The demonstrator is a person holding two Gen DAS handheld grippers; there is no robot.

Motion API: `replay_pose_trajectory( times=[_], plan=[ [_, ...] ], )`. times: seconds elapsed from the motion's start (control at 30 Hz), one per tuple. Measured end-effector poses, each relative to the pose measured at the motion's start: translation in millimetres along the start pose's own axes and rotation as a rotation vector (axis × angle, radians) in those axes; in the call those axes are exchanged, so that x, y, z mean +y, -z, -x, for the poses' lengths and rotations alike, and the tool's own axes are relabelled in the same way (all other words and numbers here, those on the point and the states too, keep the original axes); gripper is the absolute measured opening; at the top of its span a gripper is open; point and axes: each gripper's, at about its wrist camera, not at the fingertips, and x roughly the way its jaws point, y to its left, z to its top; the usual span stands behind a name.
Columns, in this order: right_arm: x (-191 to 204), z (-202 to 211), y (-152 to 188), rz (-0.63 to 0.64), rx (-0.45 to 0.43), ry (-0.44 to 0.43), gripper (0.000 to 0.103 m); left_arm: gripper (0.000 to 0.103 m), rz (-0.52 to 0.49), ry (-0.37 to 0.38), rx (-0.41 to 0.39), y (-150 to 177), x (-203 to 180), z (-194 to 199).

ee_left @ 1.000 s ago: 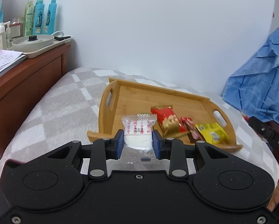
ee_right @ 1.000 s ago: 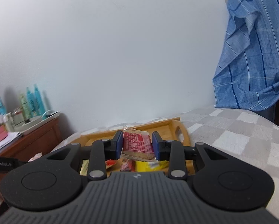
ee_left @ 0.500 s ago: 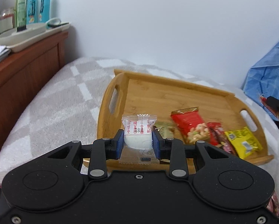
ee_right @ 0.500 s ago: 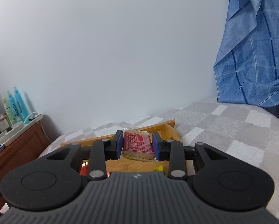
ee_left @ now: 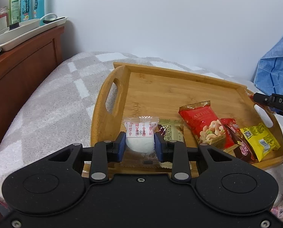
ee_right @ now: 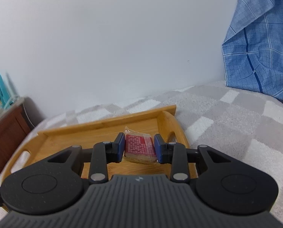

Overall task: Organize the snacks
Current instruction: 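Lower both packets onto the tray and open both grippers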

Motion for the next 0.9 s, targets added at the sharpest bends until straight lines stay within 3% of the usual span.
replay_pose_trajectory(
  times=[0.37, 0.83, 0.9],
  plan=[
    [9, -13, 9, 0.093, 0.036, 0.057, 0.038, 0.031, -0.011, -0.011, -0.012, 1, -2, -2],
    [9, -17, 10, 0.098, 0.070, 0.060, 0.039, 0.034, -0.022, -0.018, -0.009, 3, -3, -3],
    [9, -17, 10, 0.103, 0.069, 0.060, 0.043, 0.037, -0.027, -0.022, -0.009, 3, -4, -3]
  ],
)
